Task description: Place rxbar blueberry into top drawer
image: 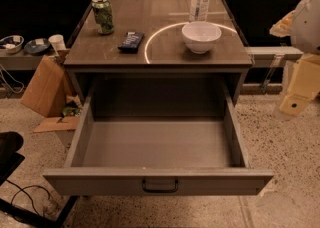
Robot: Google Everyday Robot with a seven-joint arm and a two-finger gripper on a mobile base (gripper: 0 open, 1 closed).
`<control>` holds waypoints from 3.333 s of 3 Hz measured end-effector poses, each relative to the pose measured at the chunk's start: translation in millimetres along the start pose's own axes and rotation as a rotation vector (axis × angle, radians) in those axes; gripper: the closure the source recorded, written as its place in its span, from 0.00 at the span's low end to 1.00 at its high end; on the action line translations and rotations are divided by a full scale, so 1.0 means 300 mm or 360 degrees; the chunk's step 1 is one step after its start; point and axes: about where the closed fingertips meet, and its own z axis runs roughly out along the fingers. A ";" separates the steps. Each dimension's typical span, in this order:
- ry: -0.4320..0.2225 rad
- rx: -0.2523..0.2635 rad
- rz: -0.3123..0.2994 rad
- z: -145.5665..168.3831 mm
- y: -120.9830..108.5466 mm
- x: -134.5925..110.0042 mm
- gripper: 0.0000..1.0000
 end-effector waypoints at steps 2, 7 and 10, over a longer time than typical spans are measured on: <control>-0.0035 0.0024 -0.0061 0.007 -0.011 -0.031 0.00; -0.0528 0.0364 0.0029 0.177 -0.373 -0.616 0.00; -0.0779 0.0516 0.0030 0.244 -0.523 -0.715 0.00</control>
Offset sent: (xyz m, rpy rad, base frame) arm 0.0187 0.0256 -0.0027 0.0194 -0.0608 0.1280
